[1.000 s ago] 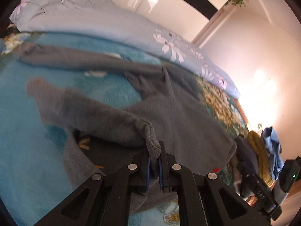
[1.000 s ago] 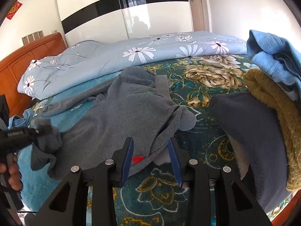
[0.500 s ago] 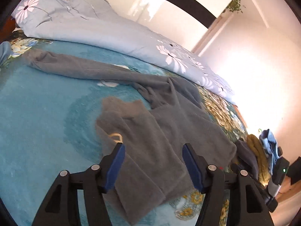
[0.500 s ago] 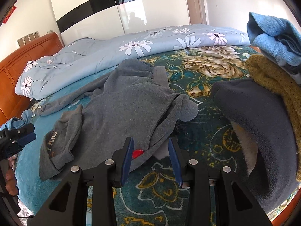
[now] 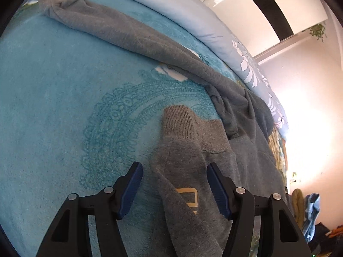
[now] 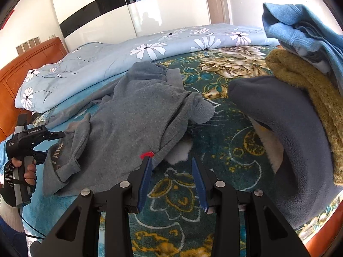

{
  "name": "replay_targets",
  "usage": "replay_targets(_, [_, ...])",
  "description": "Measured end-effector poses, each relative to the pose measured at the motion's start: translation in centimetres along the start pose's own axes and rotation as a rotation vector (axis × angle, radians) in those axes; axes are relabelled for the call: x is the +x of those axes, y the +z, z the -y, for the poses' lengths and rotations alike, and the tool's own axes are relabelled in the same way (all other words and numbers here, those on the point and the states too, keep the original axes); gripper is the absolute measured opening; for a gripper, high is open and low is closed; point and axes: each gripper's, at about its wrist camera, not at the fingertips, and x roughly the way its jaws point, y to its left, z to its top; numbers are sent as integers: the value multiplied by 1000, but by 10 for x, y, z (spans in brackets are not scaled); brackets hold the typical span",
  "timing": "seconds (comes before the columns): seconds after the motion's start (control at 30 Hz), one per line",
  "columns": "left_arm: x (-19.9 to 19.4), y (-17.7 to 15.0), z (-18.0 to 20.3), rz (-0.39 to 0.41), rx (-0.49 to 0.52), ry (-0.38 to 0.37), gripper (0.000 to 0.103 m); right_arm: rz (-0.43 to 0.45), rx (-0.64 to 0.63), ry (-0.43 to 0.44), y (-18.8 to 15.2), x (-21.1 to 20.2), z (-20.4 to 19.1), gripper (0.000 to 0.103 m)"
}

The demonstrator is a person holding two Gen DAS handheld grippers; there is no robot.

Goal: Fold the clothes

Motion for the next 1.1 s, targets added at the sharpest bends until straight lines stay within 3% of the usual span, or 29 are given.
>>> replay_targets(0.03, [-1,-1,0,-6,-6,-39,46,-3,6,-6,-2,-1,2,40])
replay_targets(0.1, [-3,-6,3,1,3,-41,15,-13,20,-18,-5,-3,6,40])
replay_targets(0.13, [-5,-8,5,9,11,-28,8,-19,30,-20,-7,-4,7,40])
replay_targets(0.23, [-27,-10,8,87,27,-91,6,-27,46,-15,-12,-11,9,40])
replay_targets(0.33, [-81,-3,5,249,72,-162,6,-31,52,-19,-16,-17,9,40])
replay_targets(0.43, [-160,0,-19,461,86,-97,6,-24,68,-14,-19,-22,10,40])
replay_targets(0.57, [-246,-23,-81,698,8,72,6,-40,81,4,-25,-15,7,40])
replay_targets(0.63, [-262,-37,-121,723,-61,133,6,-57,86,20,-27,-8,3,40])
replay_targets(0.73, [-251,-50,-168,661,-156,237,6,-83,96,53,-29,3,-3,40])
replay_targets(0.87, [-228,-71,-206,584,-272,210,6,-114,133,109,-27,18,-7,40])
replay_targets(1.1, [-220,-82,-214,559,-288,199,8,-92,274,244,-15,38,5,41])
